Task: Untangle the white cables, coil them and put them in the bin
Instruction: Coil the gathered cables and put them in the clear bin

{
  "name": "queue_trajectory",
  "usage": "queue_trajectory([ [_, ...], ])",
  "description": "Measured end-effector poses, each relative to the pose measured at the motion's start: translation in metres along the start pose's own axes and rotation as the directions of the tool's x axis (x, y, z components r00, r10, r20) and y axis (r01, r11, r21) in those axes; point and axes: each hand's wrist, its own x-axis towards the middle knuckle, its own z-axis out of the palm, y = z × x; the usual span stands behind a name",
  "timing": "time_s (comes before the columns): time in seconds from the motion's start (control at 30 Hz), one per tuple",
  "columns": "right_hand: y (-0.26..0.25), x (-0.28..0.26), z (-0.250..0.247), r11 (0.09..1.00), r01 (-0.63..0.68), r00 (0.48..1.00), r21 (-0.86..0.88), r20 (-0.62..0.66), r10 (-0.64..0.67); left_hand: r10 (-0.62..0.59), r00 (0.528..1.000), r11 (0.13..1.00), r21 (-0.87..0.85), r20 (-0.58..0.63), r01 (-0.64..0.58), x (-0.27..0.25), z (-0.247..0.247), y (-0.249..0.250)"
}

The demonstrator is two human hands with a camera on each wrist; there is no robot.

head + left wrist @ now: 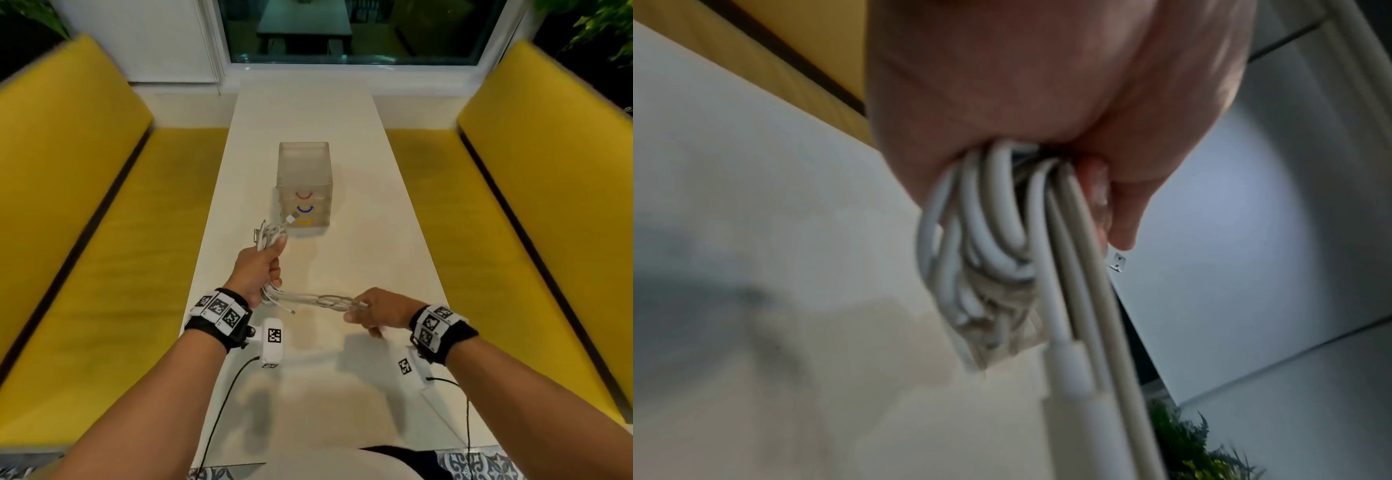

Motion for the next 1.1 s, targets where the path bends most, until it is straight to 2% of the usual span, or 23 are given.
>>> queue_trajectory([
  [0.13, -0.003, -0.008, -0.016, 0.981, 0.034, 0.999, 0.189, 0.014, -0.038, 0.092, 0.996, 0.987, 0.137, -0.018, -0.089, 0.001, -0.006, 0.003],
  [0.2, -0.018, -0.008, -0.022, 0.954, 0.026, 0.999, 0.299, 0.021, -0.034, 0.12, 0.993, 0.969, 0.217, 0.008, -0.119, -0.003, 0.0, -0.001],
  [0.27, -0.035, -0.007, -0.028, 0.945, 0.006, 1.0, 0.328, -0.009, -0.004, 0.124, 0.991, 0.955, 0.264, 0.049, -0.133, -0.007, 0.006, -0.005],
  [0.43, -0.068, -0.006, -0.043, 0.991, 0.041, 0.996, 0.128, -0.085, -0.03, 0.05, 0.981, 0.945, 0.309, 0.189, -0.108, -0.02, 0.019, -0.014],
  [0.57, -0.088, 0.002, -0.045, 0.992, 0.117, 0.988, 0.049, -0.109, -0.111, 0.002, 0.946, 0.941, 0.32, 0.324, -0.111, -0.026, 0.029, -0.018],
  [0.63, -0.095, 0.004, -0.046, 0.991, 0.131, 0.985, 0.02, -0.112, -0.127, -0.003, 0.935, 0.939, 0.324, 0.354, -0.119, -0.028, 0.032, -0.018],
  [0.77, -0.102, 0.002, -0.046, 0.99, 0.137, 0.987, -0.023, -0.077, -0.138, -0.039, 0.943, 0.895, 0.432, 0.331, -0.115, -0.025, 0.031, -0.018],
  [0.87, -0.106, 0.004, -0.04, 0.988, 0.15, 0.984, -0.023, -0.097, -0.152, -0.01, 0.973, 0.904, 0.419, 0.231, -0.09, -0.022, 0.032, -0.025],
  [0.93, -0.106, 0.007, -0.038, 0.984, 0.179, 0.954, -0.029, -0.24, -0.18, 0.01, 0.987, 0.929, 0.362, 0.163, -0.069, -0.017, 0.031, -0.029],
  [0.97, -0.105, 0.009, -0.038, 0.979, 0.202, 0.921, -0.039, -0.333, -0.204, 0.004, 0.99, 0.949, 0.312, 0.14, -0.048, -0.015, 0.029, -0.029],
  [1.03, -0.098, 0.01, -0.035, 0.97, 0.235, 0.821, -0.065, -0.521, -0.234, -0.032, 0.993, 0.988, 0.156, 0.116, 0.014, -0.011, 0.024, -0.026],
  [1.1, -0.082, 0.012, -0.031, 0.974, 0.22, 0.726, -0.051, -0.659, -0.198, -0.052, 0.993, 0.999, 0.003, 0.106, 0.052, -0.008, 0.018, -0.021],
])
